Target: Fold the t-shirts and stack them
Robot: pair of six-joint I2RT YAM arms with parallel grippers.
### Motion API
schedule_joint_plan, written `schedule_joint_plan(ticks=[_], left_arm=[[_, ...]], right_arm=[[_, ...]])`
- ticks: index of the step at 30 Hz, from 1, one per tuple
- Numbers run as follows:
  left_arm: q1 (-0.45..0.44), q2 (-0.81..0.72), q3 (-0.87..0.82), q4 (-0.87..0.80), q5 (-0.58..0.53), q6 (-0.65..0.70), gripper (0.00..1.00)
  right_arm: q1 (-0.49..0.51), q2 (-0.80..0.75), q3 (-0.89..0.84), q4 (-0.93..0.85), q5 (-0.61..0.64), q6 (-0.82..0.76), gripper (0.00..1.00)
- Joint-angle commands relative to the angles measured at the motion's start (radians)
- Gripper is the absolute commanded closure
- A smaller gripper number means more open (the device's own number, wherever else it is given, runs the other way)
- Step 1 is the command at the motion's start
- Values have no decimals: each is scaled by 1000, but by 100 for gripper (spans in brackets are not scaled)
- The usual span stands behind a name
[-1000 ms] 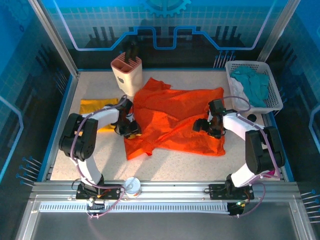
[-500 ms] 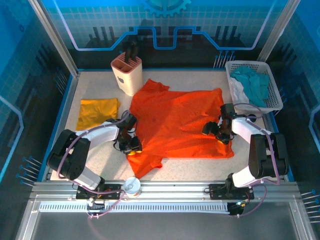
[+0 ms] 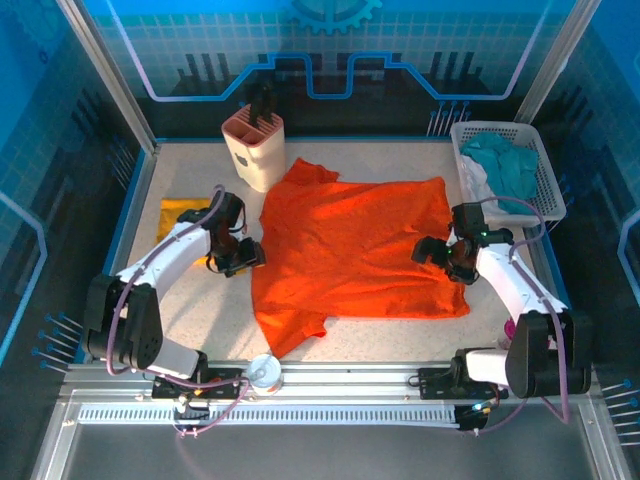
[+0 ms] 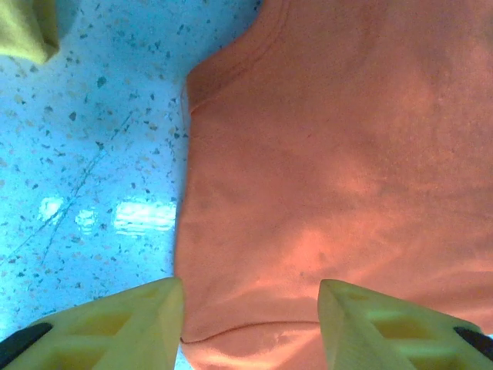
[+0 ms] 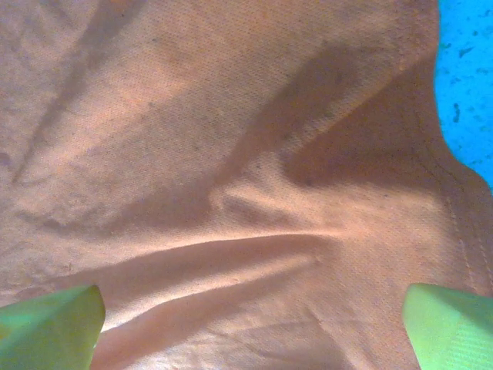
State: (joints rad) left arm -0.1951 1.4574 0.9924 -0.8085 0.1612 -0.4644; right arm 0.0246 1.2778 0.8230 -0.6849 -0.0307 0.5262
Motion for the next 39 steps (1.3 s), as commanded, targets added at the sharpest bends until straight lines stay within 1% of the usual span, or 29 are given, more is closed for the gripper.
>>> schedule_joint_plan(ticks=[1, 4, 5, 6, 7, 9, 10, 13, 15, 18, 23, 27, 30, 32, 34, 36, 39], left_arm=[[2, -49, -33, -44, 39, 17, 50], [0, -78, -91, -91, 83, -14, 52], [-3, -95, -114, -99, 96, -28, 53], [-12, -122, -147, -103, 115, -47, 53], [-30, -154, -180, -105, 128, -73, 53], [-110, -202, -183, -129, 91, -127, 52], [-135, -215, -185, -140, 102, -167, 53], [-171, -270, -250, -111, 170, -261, 54], [-188, -309, -296, -118, 166, -309, 56], [-241, -362, -353, -134, 172, -385, 57], [-310, -428, -437, -56, 205, -518, 58], [-363, -406, -472, 18, 205, -586, 59], [-399, -370, -496, 103, 201, -630, 61], [-417, -344, -503, 152, 205, -652, 61], [-440, -307, -499, 185, 205, -658, 62], [-458, -261, -496, 208, 210, -652, 62], [-473, -191, -491, 232, 216, -637, 64]], right_arm=[[-40, -32, 13, -51, -18, 5, 0], [-93, -46, -33, -9, -121, 38, 0], [-104, -47, -41, -3, -137, 49, 0], [-122, -51, -53, -3, -147, 67, 3], [-136, -57, -60, -7, -150, 80, 4], [-158, -68, -72, -12, -151, 89, 4], [-167, -71, -74, -16, -148, 90, 4], [-186, -55, -57, -32, -150, 80, 4], [-191, -35, -41, -43, -153, 74, 4], [-190, -17, -31, -41, -161, 73, 4], [-190, 0, -33, -34, -150, 87, 3], [-190, -16, -43, -46, -128, 103, 0], [-190, -29, -50, -61, -101, 113, 0], [-192, -40, -48, -92, -56, 132, 0], [-195, -48, -42, -135, -5, 155, 0], [-203, -49, -34, -158, -12, 168, 0], [-204, -59, -45, -176, -14, 193, 3]])
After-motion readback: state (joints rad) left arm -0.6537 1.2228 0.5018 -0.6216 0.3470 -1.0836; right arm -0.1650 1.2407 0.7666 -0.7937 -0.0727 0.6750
